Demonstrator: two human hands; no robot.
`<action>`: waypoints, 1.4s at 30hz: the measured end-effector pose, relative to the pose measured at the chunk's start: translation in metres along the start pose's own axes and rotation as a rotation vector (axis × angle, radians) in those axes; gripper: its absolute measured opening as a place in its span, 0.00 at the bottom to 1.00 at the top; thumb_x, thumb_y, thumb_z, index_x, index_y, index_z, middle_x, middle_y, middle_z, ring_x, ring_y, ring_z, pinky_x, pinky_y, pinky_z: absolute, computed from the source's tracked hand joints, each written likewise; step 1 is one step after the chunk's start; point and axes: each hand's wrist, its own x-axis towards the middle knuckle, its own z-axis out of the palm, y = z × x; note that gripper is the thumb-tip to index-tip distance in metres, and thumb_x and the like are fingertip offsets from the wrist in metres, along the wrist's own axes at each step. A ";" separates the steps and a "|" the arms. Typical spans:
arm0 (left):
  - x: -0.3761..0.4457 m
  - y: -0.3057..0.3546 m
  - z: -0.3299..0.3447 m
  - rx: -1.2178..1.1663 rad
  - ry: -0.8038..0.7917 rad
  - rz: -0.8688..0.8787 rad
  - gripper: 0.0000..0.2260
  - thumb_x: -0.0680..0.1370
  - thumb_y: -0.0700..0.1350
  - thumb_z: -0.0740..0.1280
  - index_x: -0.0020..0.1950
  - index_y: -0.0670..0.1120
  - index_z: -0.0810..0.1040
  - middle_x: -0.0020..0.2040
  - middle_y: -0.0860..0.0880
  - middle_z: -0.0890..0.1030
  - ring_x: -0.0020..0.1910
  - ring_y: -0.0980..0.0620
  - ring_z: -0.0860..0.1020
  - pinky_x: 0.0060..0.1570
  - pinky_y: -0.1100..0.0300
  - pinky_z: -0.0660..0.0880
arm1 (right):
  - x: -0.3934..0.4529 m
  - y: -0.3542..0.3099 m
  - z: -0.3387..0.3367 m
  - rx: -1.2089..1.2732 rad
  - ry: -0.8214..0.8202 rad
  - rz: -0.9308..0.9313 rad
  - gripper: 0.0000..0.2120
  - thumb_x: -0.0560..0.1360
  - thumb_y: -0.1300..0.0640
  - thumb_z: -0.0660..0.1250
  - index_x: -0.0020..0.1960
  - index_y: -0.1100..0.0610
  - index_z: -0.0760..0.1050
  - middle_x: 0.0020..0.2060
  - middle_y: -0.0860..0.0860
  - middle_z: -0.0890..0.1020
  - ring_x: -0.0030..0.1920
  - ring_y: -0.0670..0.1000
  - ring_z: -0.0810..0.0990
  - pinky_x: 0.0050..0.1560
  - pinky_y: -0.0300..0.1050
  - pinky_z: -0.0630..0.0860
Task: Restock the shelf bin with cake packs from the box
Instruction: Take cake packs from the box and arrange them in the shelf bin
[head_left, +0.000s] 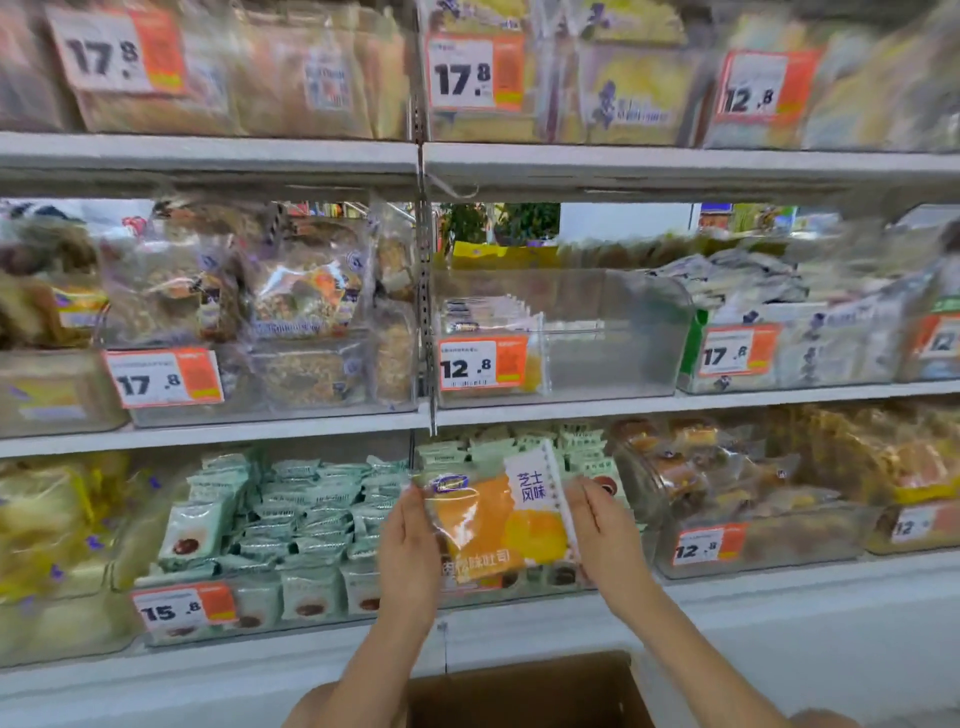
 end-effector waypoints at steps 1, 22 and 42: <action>0.005 0.009 0.003 0.002 -0.015 0.036 0.18 0.83 0.52 0.51 0.43 0.47 0.75 0.31 0.46 0.71 0.31 0.49 0.70 0.32 0.56 0.67 | 0.011 -0.007 -0.009 0.010 0.017 -0.035 0.13 0.81 0.53 0.54 0.41 0.54 0.70 0.24 0.46 0.75 0.22 0.44 0.70 0.27 0.45 0.68; 0.137 0.180 0.037 0.517 -0.199 0.869 0.24 0.80 0.49 0.63 0.75 0.48 0.62 0.68 0.52 0.70 0.66 0.55 0.67 0.65 0.60 0.63 | 0.230 -0.173 -0.029 -0.938 -0.320 -0.576 0.22 0.66 0.46 0.75 0.56 0.52 0.75 0.45 0.47 0.75 0.46 0.49 0.73 0.41 0.43 0.69; 0.175 0.140 0.075 1.385 -0.658 0.881 0.26 0.82 0.59 0.49 0.77 0.49 0.58 0.76 0.48 0.62 0.74 0.51 0.61 0.74 0.52 0.53 | 0.273 -0.090 -0.013 0.113 -0.363 0.550 0.35 0.78 0.34 0.42 0.77 0.53 0.52 0.76 0.56 0.57 0.72 0.61 0.62 0.57 0.55 0.70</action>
